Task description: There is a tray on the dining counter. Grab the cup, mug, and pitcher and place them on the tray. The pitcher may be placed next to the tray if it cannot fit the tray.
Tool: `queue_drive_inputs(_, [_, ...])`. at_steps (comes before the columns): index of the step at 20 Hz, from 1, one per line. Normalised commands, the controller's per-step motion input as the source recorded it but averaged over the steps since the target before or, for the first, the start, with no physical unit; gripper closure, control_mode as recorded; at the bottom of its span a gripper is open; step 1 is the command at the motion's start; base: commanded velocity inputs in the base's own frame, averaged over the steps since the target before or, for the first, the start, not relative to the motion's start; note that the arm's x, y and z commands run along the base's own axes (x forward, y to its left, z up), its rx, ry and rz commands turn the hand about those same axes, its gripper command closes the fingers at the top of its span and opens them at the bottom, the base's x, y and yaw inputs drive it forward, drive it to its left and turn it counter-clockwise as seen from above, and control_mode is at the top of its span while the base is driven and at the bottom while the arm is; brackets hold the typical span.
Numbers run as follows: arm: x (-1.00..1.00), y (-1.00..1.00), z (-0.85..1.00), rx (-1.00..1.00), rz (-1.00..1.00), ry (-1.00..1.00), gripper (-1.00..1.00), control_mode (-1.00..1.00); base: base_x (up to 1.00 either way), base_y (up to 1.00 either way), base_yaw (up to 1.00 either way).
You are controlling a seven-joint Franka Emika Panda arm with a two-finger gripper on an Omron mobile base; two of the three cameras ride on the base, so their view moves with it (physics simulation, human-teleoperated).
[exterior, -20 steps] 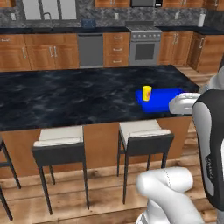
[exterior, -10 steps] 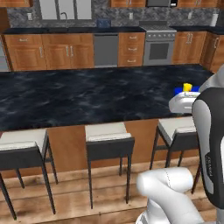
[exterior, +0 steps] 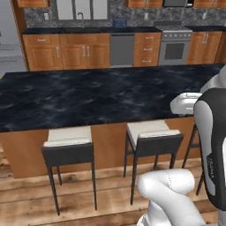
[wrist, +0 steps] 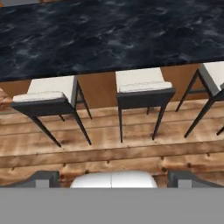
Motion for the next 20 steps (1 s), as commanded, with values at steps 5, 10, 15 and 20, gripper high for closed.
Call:
queue_drive_inputs(5, [0.0,0.0,0.0,0.0,0.0,0.0,-1.0,1.0,0.0,1.0,0.0])
queue_drive_inputs(10, [0.0,0.0,0.0,0.0,0.0,0.0,-1.0,1.0,0.01,1.0,0.0])
queue_drive_inputs(15, [0.0,0.0,0.0,0.0,0.0,0.0,-1.0,1.0,0.01,1.0,0.0])
queue_drive_inputs(20, [0.0,0.0,0.0,0.0,0.0,0.0,-1.0,1.0,0.0,1.0,0.0])
